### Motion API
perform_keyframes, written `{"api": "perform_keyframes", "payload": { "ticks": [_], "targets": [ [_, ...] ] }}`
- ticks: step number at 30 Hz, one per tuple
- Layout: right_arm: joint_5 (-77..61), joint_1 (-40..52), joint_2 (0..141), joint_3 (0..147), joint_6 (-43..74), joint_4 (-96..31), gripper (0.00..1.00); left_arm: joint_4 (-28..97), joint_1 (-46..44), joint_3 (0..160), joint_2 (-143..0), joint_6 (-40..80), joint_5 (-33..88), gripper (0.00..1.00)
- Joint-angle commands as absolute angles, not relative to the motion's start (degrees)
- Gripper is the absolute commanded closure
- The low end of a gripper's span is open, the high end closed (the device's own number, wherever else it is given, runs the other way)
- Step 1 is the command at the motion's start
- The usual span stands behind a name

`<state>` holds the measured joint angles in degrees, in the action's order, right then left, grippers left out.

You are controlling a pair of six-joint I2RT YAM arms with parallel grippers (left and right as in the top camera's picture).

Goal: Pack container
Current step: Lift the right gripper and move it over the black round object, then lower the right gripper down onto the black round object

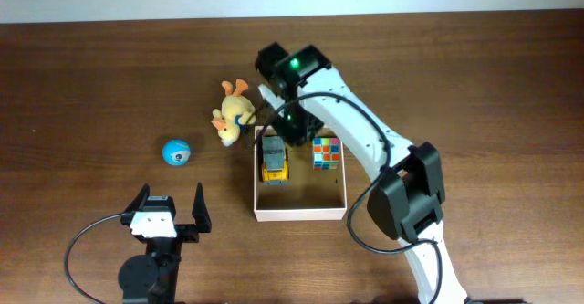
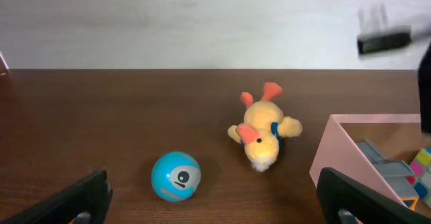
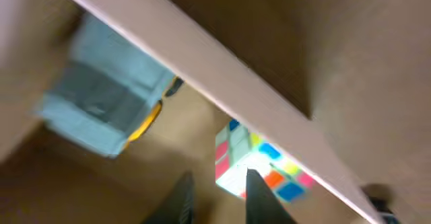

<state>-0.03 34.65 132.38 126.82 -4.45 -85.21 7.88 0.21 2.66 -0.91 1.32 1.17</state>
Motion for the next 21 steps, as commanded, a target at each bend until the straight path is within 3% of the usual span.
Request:
{"api": "perform_keyframes", "payload": {
  "ticks": [1,8,14,16,21],
  "targets": [
    [-0.1,34.3,131.5,135.7,-4.2,-87.9,0.74,7.7,0.6,2.1,-0.7,1.7,2.0,0.01],
    [3.7,29.4,131.5,141.7,1.4,-91.4,0.64,7.7,0.6,2.1,-0.7,1.7,2.0,0.01],
    [3.7,19.6,131.5,141.7,5.4,-94.8,0.29,7.7,0.6,2.1,-0.7,1.7,2.0,0.01],
    [3.7,16.6,131.5,141.6,5.8,-95.4,0.28,7.7,0.6,2.1,-0.7,1.7,2.0,0.01],
    [3.3,9.1,131.5,140.1,6.5,-97.0,0.12,7.7,0.6,2.1,-0.7,1.7,2.0,0.01]
  ]
}}
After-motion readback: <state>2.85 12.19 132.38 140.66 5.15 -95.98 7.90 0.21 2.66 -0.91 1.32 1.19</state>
